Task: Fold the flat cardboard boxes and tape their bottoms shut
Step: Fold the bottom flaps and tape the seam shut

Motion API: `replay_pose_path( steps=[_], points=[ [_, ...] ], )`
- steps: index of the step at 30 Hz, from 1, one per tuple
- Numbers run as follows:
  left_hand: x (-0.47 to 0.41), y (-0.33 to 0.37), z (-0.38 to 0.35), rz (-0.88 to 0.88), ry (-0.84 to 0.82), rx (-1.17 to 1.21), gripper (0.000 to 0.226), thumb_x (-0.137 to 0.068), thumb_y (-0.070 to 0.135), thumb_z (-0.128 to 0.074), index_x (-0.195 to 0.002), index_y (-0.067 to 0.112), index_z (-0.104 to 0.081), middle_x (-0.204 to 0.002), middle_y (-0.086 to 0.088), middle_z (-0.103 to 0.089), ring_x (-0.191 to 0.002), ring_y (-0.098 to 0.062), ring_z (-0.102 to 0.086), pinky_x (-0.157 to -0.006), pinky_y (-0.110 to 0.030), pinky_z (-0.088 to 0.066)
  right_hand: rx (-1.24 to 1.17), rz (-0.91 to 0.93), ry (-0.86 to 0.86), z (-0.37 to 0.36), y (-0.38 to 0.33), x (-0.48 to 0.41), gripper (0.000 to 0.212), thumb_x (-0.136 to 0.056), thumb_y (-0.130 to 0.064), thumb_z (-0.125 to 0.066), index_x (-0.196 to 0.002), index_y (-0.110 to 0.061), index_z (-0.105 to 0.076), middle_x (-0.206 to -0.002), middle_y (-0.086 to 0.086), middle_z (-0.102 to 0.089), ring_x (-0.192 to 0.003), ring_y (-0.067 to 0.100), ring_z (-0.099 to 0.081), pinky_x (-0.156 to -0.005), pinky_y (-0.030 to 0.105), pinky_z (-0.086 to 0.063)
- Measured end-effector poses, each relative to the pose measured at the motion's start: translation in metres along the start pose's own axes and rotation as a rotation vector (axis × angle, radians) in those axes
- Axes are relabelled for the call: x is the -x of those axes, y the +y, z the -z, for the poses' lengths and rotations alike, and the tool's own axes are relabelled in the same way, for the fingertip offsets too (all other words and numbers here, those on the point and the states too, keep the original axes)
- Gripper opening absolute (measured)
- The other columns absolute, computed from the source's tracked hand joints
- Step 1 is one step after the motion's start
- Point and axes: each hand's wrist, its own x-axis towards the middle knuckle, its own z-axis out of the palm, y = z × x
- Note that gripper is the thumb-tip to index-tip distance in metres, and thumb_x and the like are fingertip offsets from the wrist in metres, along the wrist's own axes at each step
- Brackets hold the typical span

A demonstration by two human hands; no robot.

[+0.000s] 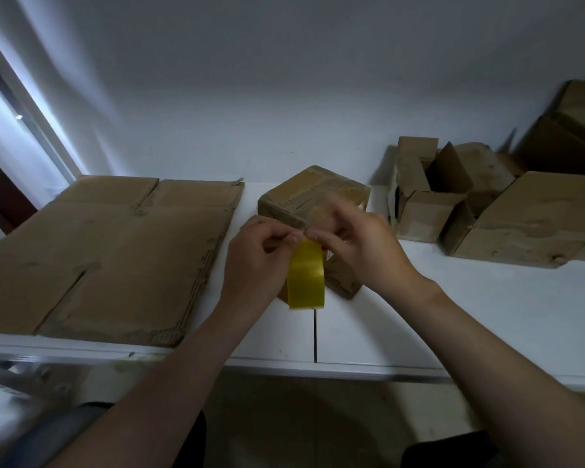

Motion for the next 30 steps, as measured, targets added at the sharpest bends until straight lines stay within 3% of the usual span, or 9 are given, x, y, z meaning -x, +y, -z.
replay_pose_path(
  steps=[2, 5, 7, 15, 20, 24, 26, 30],
  points=[
    [-0.001, 0.002, -0.001, 0.090, 0.015, 0.057, 0.011, -0.093, 0.032, -0.067, -0.097, 0.023, -0.072, -0.101, 0.010, -0.065, -0.097, -0.008, -0.061, -0.084, -0.035, -0.054, -0.105, -0.080, 0.036, 0.003, -0.002, 0.001, 0.057, -0.086, -0.031, -0.079, -0.132, -0.040, -0.047, -0.084, -0.010, -0.074, -0.078, 0.007, -0.070, -0.075, 0.034, -0.059],
    [-0.001, 0.008, -0.004, 0.216, 0.014, 0.111, 0.013, -0.096, 0.035, -0.065, -0.103, 0.025, -0.071, -0.104, 0.010, -0.065, -0.097, -0.007, -0.059, -0.078, -0.031, -0.049, -0.014, -0.008, 0.072, 0.007, 0.001, 0.004, 0.025, -0.086, -0.030, -0.080, -0.104, -0.032, -0.063, -0.089, -0.012, -0.072, -0.078, 0.011, -0.068, -0.069, 0.042, -0.059],
    [-0.001, 0.012, -0.008, 0.230, 0.010, 0.137, 0.013, -0.096, 0.035, -0.065, -0.103, 0.025, -0.070, -0.105, 0.009, -0.065, -0.095, -0.006, -0.058, -0.075, -0.029, -0.046, 0.023, 0.077, 0.074, 0.009, 0.004, 0.006, 0.011, -0.087, -0.028, -0.078, -0.095, -0.022, -0.075, -0.094, -0.011, -0.070, -0.083, 0.013, -0.067, -0.068, 0.039, -0.058],
    [0.002, 0.022, -0.019, 0.143, -0.047, 0.150, 0.003, -0.094, 0.030, -0.067, -0.092, 0.032, -0.069, -0.103, 0.014, -0.067, -0.098, -0.003, -0.060, -0.077, -0.026, -0.045, 0.018, 0.018, 0.020, 0.021, 0.007, 0.009, 0.015, -0.087, -0.033, -0.076, -0.099, -0.026, -0.081, -0.098, -0.011, -0.070, -0.090, 0.012, -0.066, -0.073, 0.037, -0.057],
    [0.006, 0.024, -0.022, 0.150, -0.077, 0.218, 0.003, -0.093, 0.030, -0.070, -0.095, 0.029, -0.069, -0.102, 0.011, -0.069, -0.099, -0.009, -0.064, -0.076, -0.026, -0.047, -0.097, -0.091, 0.005, 0.024, 0.004, 0.004, 0.007, -0.084, -0.018, -0.080, -0.087, -0.025, -0.081, -0.092, -0.010, -0.069, -0.087, 0.012, -0.064, -0.077, 0.037, -0.056],
    [0.004, 0.023, -0.027, 0.431, -0.015, 0.352, 0.054, -0.076, 0.032, -0.086, -0.116, 0.022, -0.051, -0.115, 0.001, -0.064, -0.105, -0.017, -0.065, -0.086, -0.041, -0.058, -0.024, -0.086, 0.067, 0.021, 0.010, 0.005, 0.005, -0.086, -0.019, -0.078, -0.085, -0.023, -0.080, -0.090, -0.013, -0.067, -0.084, 0.012, -0.064, -0.075, 0.042, -0.056],
    [0.003, 0.022, -0.027, 0.532, -0.107, 0.434, 0.076, -0.065, 0.039, -0.091, -0.127, 0.021, -0.050, -0.121, -0.002, -0.064, -0.109, -0.022, -0.066, -0.090, -0.049, -0.058, 0.033, -0.052, 0.090, 0.018, 0.008, 0.007, 0.003, -0.088, -0.021, -0.076, -0.086, -0.020, -0.079, -0.091, -0.012, -0.065, -0.082, 0.011, -0.063, -0.073, 0.043, -0.056],
    [0.005, 0.027, -0.026, 0.504, -0.207, 0.369, 0.056, -0.085, 0.027, -0.078, -0.136, 0.026, -0.054, -0.122, 0.000, -0.066, -0.111, -0.019, -0.064, -0.094, -0.047, -0.057, 0.265, 0.145, 0.081, 0.017, 0.000, 0.009, 0.012, -0.094, -0.030, -0.064, -0.092, -0.021, -0.073, -0.097, -0.013, -0.063, -0.086, 0.012, -0.061, -0.065, 0.044, -0.055]
  ],
)
